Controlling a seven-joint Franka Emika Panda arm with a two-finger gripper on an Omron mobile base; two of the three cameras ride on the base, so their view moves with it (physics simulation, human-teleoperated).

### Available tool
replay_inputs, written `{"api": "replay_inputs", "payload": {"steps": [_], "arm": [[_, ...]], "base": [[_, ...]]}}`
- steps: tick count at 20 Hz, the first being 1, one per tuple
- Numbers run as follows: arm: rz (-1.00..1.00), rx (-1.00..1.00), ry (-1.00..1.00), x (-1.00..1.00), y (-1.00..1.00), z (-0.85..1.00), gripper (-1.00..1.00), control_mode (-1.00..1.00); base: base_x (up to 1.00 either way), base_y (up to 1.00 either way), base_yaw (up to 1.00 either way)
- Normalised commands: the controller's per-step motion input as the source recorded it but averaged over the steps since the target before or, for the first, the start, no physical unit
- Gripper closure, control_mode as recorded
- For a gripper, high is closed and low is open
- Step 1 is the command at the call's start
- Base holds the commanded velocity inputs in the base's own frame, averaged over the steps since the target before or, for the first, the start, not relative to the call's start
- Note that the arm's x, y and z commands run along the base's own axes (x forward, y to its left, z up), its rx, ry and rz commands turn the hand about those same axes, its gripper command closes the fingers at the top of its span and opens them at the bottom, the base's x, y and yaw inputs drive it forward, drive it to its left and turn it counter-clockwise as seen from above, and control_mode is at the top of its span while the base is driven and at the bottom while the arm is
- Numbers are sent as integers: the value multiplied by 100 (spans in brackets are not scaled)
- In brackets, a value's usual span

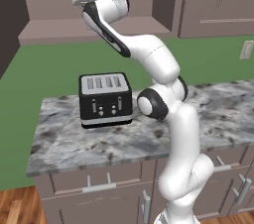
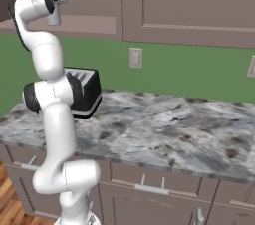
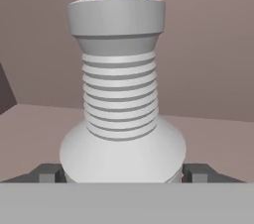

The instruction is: Move the cutting board and knife to the sink. Then move spray from the cabinet to the counter.

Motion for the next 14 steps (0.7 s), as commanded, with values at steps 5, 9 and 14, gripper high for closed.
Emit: {"api": "replay_inputs", "payload": {"steps": [5, 9, 14], "arm": [[3, 0, -10, -86, 0, -38, 100, -100], [11, 0, -5, -100, 0, -26, 100, -100], [3, 5, -8, -100, -3, -10, 100, -100]], "base": [[0, 0, 0], [0, 0, 0], [0, 0, 0]]}}
